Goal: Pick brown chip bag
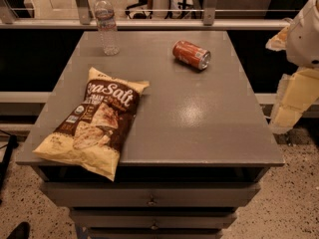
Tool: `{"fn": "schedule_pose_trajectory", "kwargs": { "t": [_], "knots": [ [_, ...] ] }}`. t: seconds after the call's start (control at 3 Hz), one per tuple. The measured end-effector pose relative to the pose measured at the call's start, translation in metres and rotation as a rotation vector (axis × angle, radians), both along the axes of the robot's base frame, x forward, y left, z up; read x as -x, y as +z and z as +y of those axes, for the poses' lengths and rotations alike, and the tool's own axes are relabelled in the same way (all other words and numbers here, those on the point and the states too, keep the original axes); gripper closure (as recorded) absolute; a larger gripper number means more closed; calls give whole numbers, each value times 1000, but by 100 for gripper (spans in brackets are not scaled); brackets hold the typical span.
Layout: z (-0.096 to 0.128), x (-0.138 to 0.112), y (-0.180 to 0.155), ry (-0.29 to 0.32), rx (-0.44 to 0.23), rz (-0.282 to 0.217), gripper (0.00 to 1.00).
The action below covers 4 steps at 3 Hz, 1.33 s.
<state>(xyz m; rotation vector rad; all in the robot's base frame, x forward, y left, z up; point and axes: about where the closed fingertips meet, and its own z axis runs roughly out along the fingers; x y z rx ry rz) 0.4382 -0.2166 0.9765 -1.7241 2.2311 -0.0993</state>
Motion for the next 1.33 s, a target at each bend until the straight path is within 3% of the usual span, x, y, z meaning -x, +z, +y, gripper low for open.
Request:
{"fn": "schedule_pose_trajectory", "kwargs": {
  "t": [0.33,0.67,1.0,1.33],
  "knots": [
    [4,-4,-1,15,-10,-5,0],
    [21,-21,-6,69,-48,-18,0],
    [102,-85,-27,260,-172,-47,0],
    [140,-112,-37,343,-232,-54,0]
  ]
}}
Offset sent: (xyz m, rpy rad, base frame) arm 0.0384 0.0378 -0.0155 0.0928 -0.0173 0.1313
